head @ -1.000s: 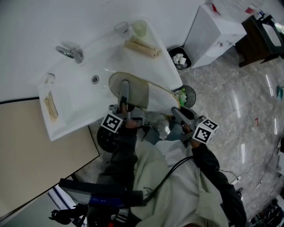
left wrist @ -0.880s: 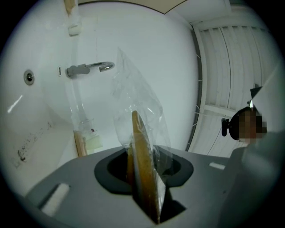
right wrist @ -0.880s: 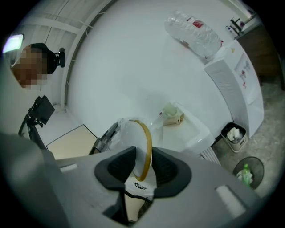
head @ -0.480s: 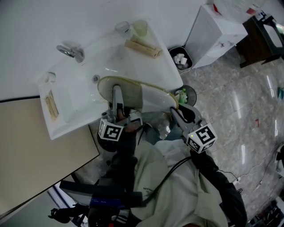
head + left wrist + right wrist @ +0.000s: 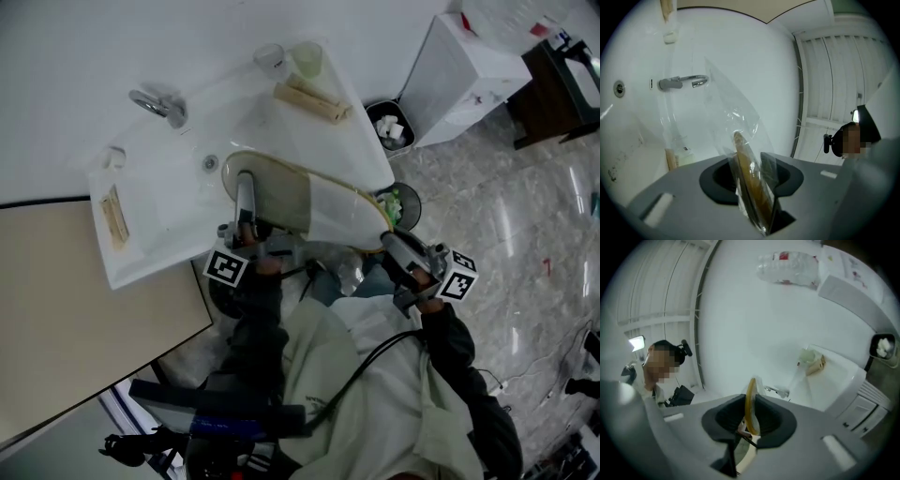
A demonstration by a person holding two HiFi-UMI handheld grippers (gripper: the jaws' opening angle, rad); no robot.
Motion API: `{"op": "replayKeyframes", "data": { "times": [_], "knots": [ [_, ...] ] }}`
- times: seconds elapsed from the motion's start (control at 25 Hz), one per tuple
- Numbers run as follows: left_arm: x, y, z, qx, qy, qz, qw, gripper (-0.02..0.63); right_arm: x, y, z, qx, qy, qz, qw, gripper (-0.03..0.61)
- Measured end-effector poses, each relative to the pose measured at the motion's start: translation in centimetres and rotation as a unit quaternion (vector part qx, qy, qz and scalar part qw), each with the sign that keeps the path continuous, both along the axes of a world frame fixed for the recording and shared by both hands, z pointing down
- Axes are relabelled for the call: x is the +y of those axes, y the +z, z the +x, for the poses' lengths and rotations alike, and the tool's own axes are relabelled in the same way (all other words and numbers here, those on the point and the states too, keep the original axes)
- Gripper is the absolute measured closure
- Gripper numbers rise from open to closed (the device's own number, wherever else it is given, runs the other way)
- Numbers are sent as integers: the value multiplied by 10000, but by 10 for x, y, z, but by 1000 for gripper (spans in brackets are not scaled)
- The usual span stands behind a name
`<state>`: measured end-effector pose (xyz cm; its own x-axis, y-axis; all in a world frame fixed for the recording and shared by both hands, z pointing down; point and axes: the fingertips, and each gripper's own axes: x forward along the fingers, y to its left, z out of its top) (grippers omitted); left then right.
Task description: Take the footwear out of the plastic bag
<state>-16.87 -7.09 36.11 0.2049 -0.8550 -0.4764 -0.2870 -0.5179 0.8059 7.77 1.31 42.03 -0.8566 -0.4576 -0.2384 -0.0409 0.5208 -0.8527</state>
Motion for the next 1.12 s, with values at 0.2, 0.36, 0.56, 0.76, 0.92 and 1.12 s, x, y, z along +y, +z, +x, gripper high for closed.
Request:
{"op": "replayKeyframes", "data": {
  "times": [0.2,0.36,0.56,0.76,0.92,1.12],
  "knots": [
    [-7,5,-4,-182,-30,-137,9997,471,-3,1,4,669,257,255,9971,525],
    [-11,11,-14,-137,-38,-229,9996,484,-3,-2,20,921,314,489,9941,528],
    [-25,19,-28,69,-171,-388,9991,606,2,3,49,1009,567,462,9922,529],
    [-39,21,-17,-25,130,-395,9991,606,9,5,72,947,865,329,9912,529],
    [-52,28,-23,48,118,-486,9987,606,16,2,100,868,1165,277,9890,529],
    [-70,39,-25,41,361,-573,9977,606,26,-2,142,908,1480,339,9842,529]
  ]
}}
